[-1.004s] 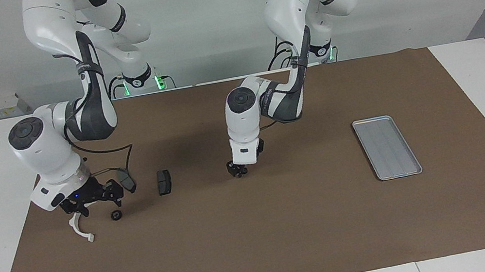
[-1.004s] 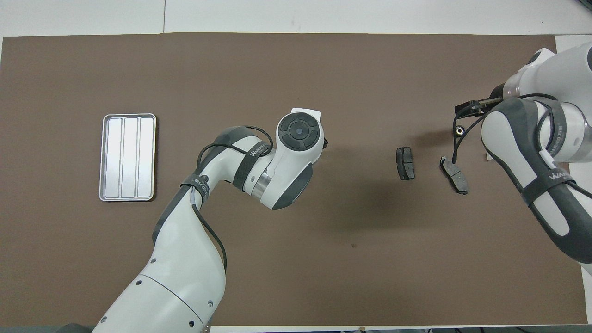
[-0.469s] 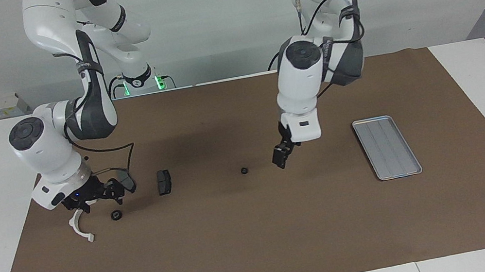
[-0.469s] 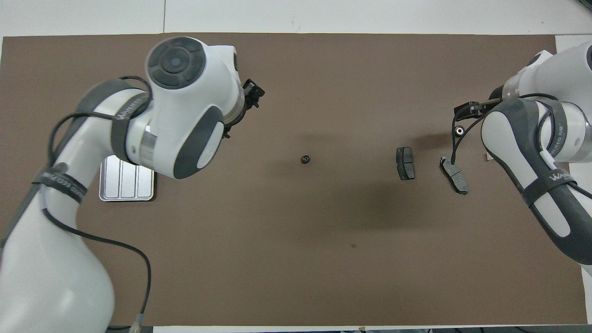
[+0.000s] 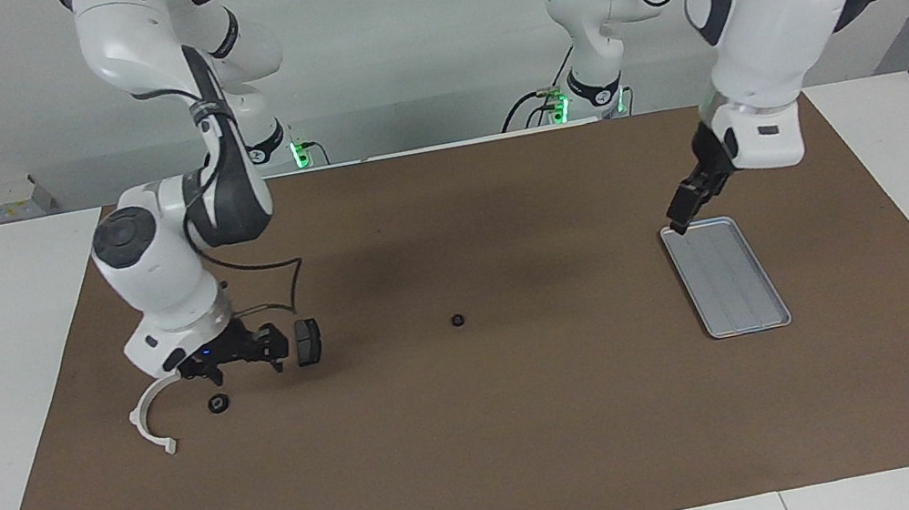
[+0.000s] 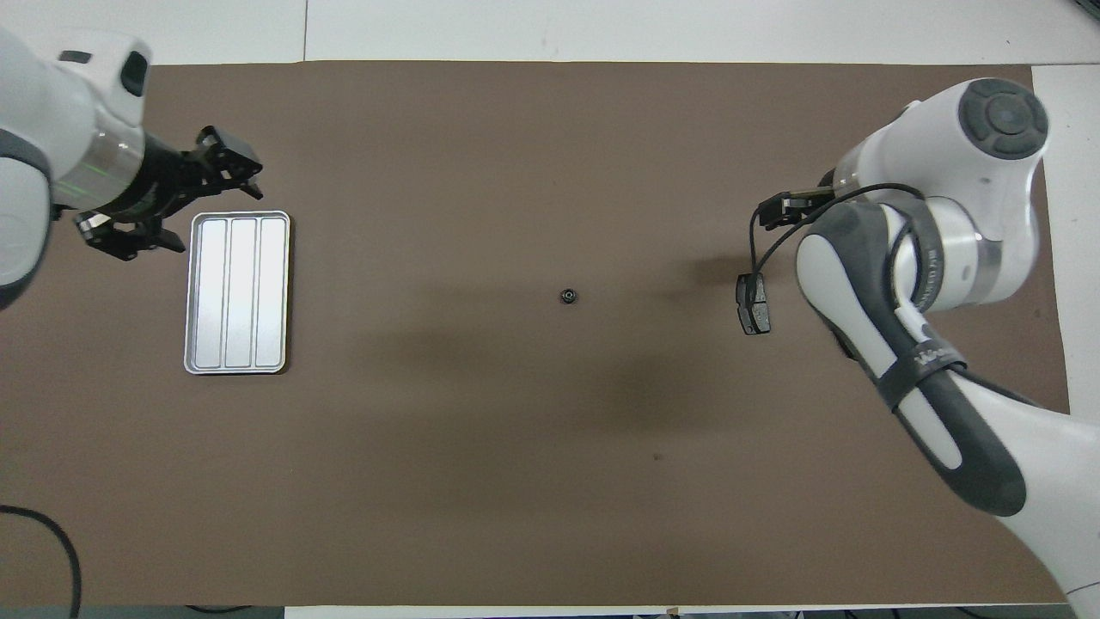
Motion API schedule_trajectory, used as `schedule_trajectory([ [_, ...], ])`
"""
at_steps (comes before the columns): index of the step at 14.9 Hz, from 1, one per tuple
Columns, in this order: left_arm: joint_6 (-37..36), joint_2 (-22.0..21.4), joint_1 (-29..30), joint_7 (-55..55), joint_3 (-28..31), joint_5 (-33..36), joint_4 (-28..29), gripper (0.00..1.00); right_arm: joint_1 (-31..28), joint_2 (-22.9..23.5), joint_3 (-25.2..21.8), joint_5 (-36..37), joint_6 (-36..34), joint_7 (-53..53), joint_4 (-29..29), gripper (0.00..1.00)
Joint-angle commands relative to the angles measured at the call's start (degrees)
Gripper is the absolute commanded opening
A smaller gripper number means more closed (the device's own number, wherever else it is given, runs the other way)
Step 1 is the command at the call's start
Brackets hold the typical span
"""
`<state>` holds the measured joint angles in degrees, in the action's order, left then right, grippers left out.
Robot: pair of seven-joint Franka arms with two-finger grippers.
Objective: Place bearing gear from tray to pile
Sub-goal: 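Grasp the second gear with the right gripper while the left gripper withdraws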
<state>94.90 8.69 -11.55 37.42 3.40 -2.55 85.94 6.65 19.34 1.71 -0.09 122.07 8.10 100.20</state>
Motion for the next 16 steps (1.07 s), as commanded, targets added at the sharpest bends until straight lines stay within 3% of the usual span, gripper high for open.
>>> schedule_trajectory([
  [1,-4.97,-5.70,4.24,-9.35,-0.67,0.35,3.09,1.00,6.25,-1.15,-0.22,0.62,-1.58,7.86,-0.09,1.00],
  [6,-9.72,-13.08,8.99,-16.66,-1.64,0.35,8.97,1.00,18.38,-0.18,-0.22,1.06,-1.67,19.39,-1.67,0.99],
  [9,-12.19,-13.70,10.67,-19.58,-2.08,0.35,9.07,1.00,22.60,0.52,-0.13,0.80,-1.14,19.84,-1.76,0.99],
  [16,-9.03,-13.35,10.58,-23.71,-2.34,0.35,9.95,1.00,24.20,6.23,-0.13,1.15,4.31,21.51,-1.85,0.95],
])
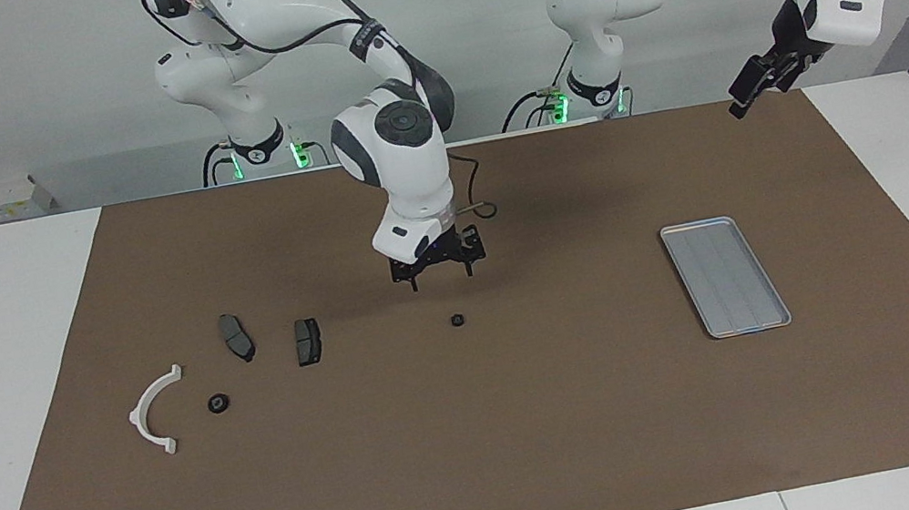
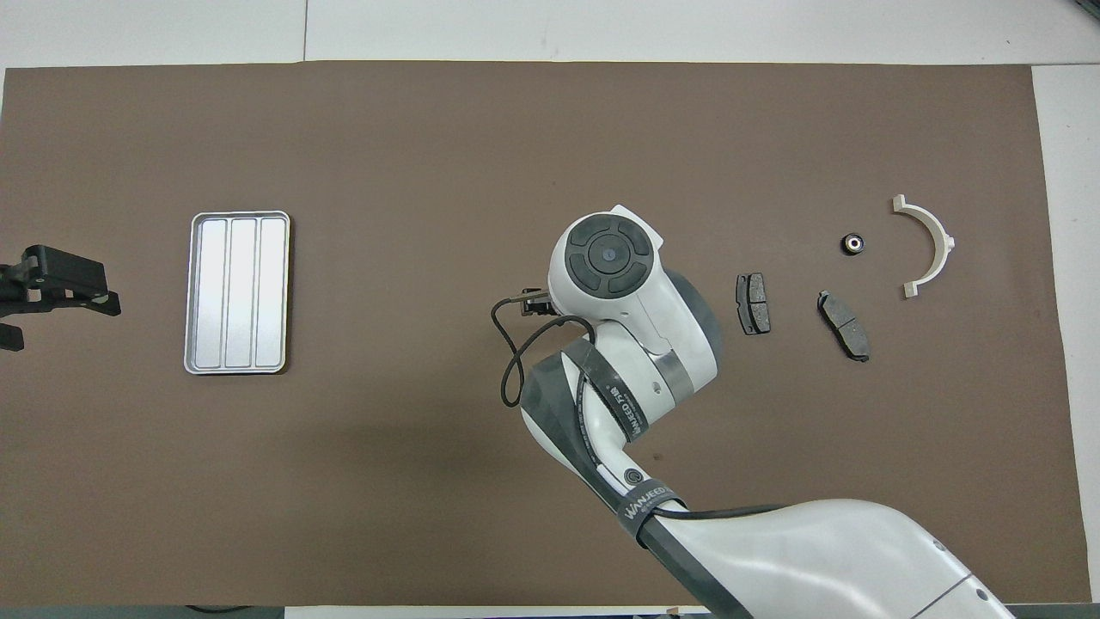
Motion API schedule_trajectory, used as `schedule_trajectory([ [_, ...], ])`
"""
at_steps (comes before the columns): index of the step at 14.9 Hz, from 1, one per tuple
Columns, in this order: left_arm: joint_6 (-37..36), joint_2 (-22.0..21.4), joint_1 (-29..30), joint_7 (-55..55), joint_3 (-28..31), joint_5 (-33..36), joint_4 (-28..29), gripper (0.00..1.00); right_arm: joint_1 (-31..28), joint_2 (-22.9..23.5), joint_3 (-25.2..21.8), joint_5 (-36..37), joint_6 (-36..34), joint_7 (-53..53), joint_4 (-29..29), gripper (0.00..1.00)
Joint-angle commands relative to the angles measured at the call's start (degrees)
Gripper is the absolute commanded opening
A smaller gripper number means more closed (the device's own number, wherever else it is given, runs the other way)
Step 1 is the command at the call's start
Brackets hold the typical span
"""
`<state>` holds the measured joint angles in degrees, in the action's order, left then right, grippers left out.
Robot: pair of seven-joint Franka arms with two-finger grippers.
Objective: Place bearing gear from tray to pile
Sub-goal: 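Grasp the second gear with the right gripper while the left gripper withdraws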
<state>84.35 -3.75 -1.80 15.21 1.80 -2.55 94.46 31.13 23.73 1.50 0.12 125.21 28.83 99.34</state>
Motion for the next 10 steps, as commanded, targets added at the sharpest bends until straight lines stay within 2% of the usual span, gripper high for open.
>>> schedule_trajectory([
  [1,1.26,-0.99,0.83,-1.07,-0.75,0.35,1.43,1.00,-0.37,2.19,0.09,0.93,1.87,0.78,-0.99,0.95],
  [3,1.60,-0.99,0.75,-1.59,-0.57,0.09,1.78,1.00,-0.29,2.89,0.09,0.93,2.75,0.78,-0.99,0.93],
  [6,6.52,-0.64,0.31,-1.41,-0.66,0.18,1.87,1.00,-0.29,3.86,0.09,0.84,4.50,0.78,-0.99,0.92],
  [10,6.88,-0.47,0.66,-2.91,-0.75,0.35,1.69,1.00,-0.37,5.71,0.09,0.84,5.74,0.87,-2.13,0.92],
])
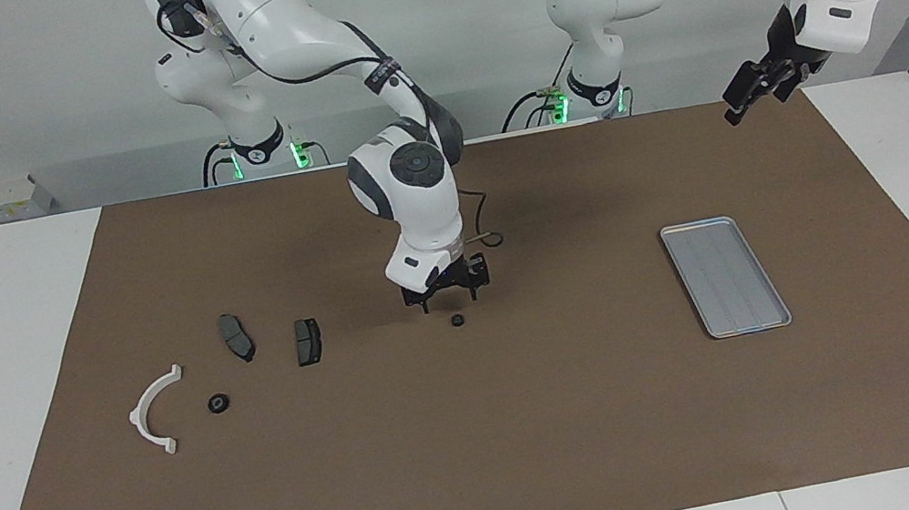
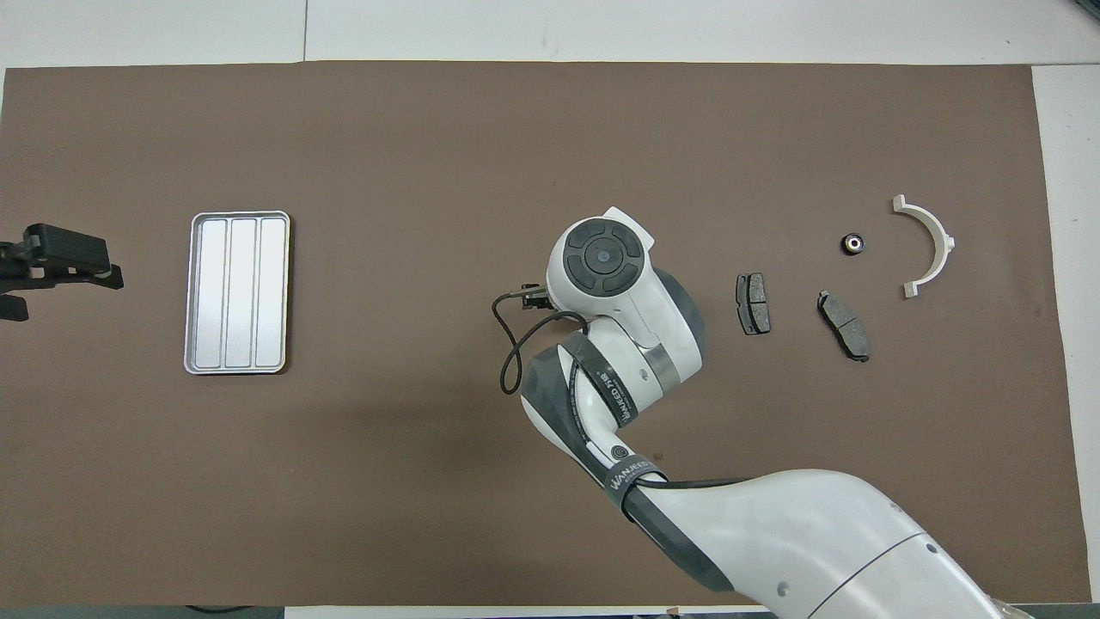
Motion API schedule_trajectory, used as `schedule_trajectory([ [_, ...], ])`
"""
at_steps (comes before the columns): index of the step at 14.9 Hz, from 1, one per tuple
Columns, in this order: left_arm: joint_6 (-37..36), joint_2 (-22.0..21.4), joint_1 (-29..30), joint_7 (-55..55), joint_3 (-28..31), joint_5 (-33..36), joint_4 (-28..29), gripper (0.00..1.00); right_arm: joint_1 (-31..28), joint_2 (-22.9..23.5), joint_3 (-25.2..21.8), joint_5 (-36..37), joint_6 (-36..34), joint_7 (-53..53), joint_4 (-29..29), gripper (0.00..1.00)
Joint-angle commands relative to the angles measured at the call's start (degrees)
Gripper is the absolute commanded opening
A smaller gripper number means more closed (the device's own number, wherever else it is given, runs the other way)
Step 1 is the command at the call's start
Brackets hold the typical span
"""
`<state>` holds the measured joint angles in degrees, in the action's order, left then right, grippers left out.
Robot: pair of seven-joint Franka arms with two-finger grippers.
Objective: Place bearing gear from tray to pile
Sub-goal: 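Grasp the second gear with the right gripper while the left gripper withdraws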
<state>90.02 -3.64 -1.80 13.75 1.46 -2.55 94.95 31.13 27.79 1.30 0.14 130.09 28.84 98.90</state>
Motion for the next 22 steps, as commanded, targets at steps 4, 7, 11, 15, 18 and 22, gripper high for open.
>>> schedule_trajectory([
  [4,1.56,-0.23,0.31,-6.10,-0.50,1.23,0.50,1.00,-0.55,2.80,0.28,0.83,2.88,0.87,-1.61,0.91],
  [7,1.21,0.65,0.66,-6.45,-0.58,1.67,0.14,1.00,-0.46,3.42,0.28,0.74,4.03,0.87,-1.52,0.91],
  [11,0.69,0.65,0.05,-9.18,-0.58,3.16,0.23,1.00,-0.46,3.50,0.28,0.57,4.03,0.96,-1.52,0.78],
  [15,0.07,0.56,-0.04,-9.27,-1.02,2.99,0.23,1.00,-0.46,3.50,0.28,0.57,3.94,0.87,-1.43,0.06],
  [18,0.77,0.56,-0.13,-9.27,-1.55,2.90,0.41,1.00,-0.46,3.50,0.28,0.65,3.77,0.87,-1.52,0.00],
  [22,0.69,1.43,0.13,-9.71,-1.55,2.55,-0.11,1.00,-1.77,3.50,0.10,2.75,-0.87,-0.26,-5.11,0.00],
])
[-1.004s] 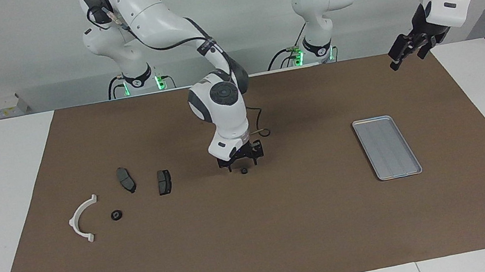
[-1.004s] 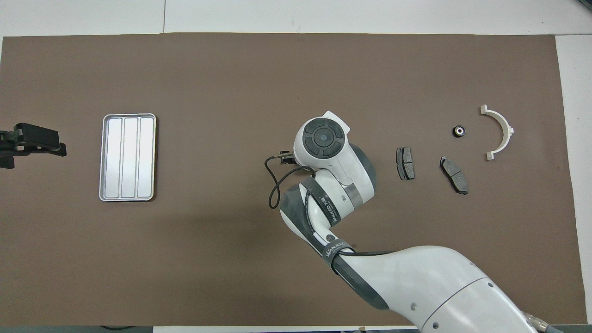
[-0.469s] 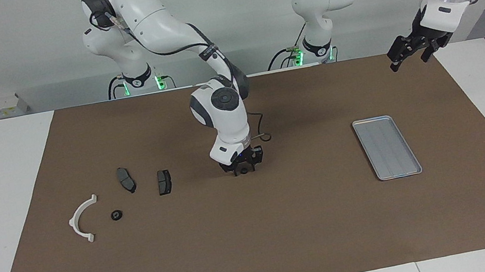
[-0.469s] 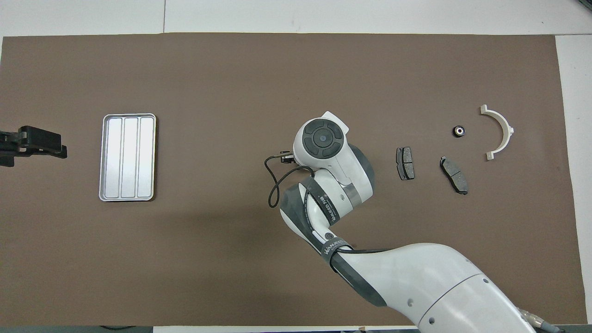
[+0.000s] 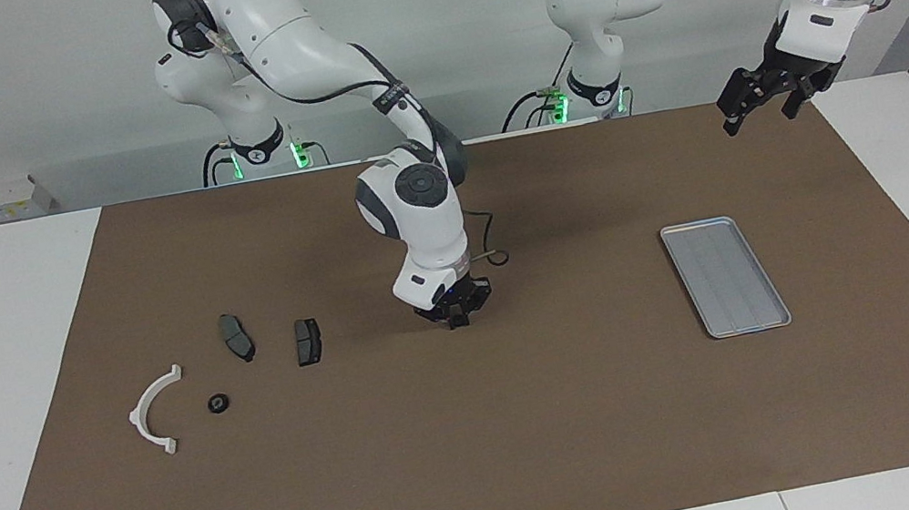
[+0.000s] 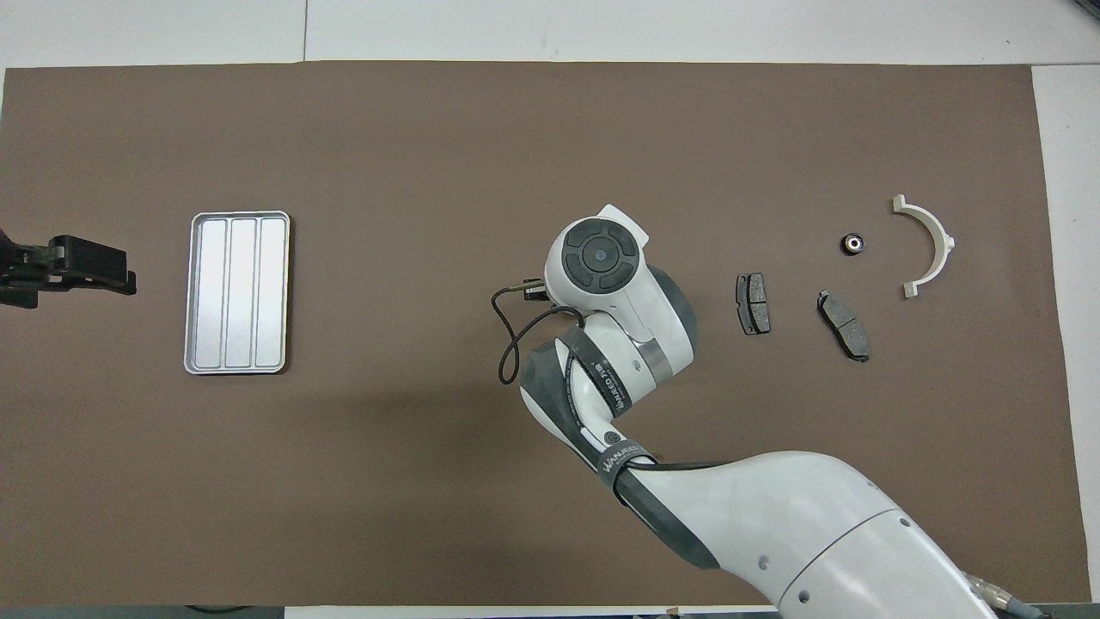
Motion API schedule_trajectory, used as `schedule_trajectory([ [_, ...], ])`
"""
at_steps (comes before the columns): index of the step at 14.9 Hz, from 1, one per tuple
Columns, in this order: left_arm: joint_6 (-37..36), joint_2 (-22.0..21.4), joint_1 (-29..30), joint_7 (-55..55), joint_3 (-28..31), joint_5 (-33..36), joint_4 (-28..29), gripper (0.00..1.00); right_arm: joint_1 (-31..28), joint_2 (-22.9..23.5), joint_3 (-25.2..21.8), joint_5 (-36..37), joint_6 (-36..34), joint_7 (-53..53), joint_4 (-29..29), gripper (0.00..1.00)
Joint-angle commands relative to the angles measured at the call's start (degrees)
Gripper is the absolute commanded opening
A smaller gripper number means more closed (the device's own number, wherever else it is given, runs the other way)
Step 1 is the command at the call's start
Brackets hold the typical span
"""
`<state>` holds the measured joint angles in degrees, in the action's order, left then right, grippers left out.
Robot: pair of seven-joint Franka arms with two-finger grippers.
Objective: Place bearing gear from tray to pile
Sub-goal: 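Carry the second gear with the right gripper and set it beside the first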
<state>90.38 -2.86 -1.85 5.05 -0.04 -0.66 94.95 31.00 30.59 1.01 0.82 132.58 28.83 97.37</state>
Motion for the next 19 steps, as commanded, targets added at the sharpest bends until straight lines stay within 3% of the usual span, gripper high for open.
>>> schedule_trajectory([
  [1,0.15,1.27,0.27,-1.01,-0.05,0.57,-0.73,1.00,-3.13,0.61,0.40,2.51,-5.64,-2.53,-5.33,0.00],
  [4,-0.12,1.36,0.18,-1.01,-0.05,0.66,-0.82,1.00,-9.88,-1.23,0.48,2.26,-10.58,-11.14,-8.60,0.00],
  [7,-0.12,1.36,0.27,-0.92,-1.10,0.66,-0.82,1.00,-18.67,-4.22,0.48,1.73,-13.48,-23.95,-8.78,0.00],
  [11,0.06,1.19,0.53,-1.01,-1.10,0.66,-0.56,1.00,-28.00,-4.75,0.48,1.55,-14.19,-36.20,-7.64,0.00],
  [19,0.23,1.19,0.00,-1.01,-1.10,0.66,-0.82,1.00,-29.51,-5.46,0.40,1.64,-7.87,-36.57,0.62,0.00],
])
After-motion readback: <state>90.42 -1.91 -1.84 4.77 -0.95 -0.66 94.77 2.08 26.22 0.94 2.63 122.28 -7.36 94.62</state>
